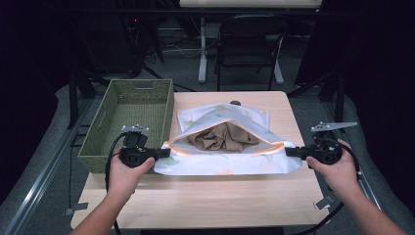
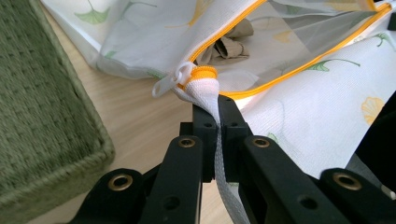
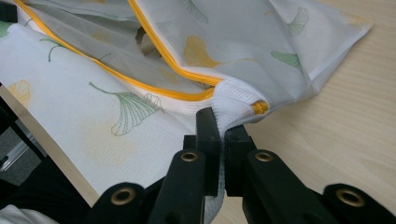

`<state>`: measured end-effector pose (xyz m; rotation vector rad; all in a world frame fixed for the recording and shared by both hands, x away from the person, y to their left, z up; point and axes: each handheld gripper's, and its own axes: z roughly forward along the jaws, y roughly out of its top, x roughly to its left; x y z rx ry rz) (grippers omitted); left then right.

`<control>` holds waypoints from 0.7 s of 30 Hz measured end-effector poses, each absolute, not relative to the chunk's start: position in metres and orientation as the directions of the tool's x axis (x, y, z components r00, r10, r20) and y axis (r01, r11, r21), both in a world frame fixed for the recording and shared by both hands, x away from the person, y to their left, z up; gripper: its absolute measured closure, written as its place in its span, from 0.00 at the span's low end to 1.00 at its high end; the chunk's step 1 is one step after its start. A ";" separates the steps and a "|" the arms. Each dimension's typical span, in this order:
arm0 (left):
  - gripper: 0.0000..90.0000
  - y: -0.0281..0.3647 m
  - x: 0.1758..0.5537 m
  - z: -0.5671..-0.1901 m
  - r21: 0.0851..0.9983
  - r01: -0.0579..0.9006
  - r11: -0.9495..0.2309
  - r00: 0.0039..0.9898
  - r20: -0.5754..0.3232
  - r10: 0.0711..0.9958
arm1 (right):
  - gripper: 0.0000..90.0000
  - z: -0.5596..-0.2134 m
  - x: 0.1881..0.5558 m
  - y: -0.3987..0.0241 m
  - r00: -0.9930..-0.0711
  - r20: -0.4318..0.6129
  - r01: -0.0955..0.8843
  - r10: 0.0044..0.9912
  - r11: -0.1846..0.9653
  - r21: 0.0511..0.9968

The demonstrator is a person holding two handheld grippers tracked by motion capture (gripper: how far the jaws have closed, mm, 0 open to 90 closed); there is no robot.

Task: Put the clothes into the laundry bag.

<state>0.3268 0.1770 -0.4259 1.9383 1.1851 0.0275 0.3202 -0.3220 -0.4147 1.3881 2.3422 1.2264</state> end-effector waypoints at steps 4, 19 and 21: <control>0.98 0.177 0.319 -0.436 0.670 0.714 -0.204 0.559 -0.369 0.742 | 0.98 -0.426 0.310 -0.322 -0.558 0.256 0.661 0.790 0.236 0.713; 0.98 0.178 0.296 -0.472 0.673 0.712 -0.199 0.553 -0.365 0.749 | 0.98 -0.470 0.284 -0.321 -0.543 0.285 0.680 0.790 0.214 0.701; 0.98 0.179 0.293 -0.476 0.671 0.712 -0.206 0.554 -0.358 0.751 | 0.98 -0.474 0.281 -0.320 -0.546 0.280 0.677 0.790 0.220 0.702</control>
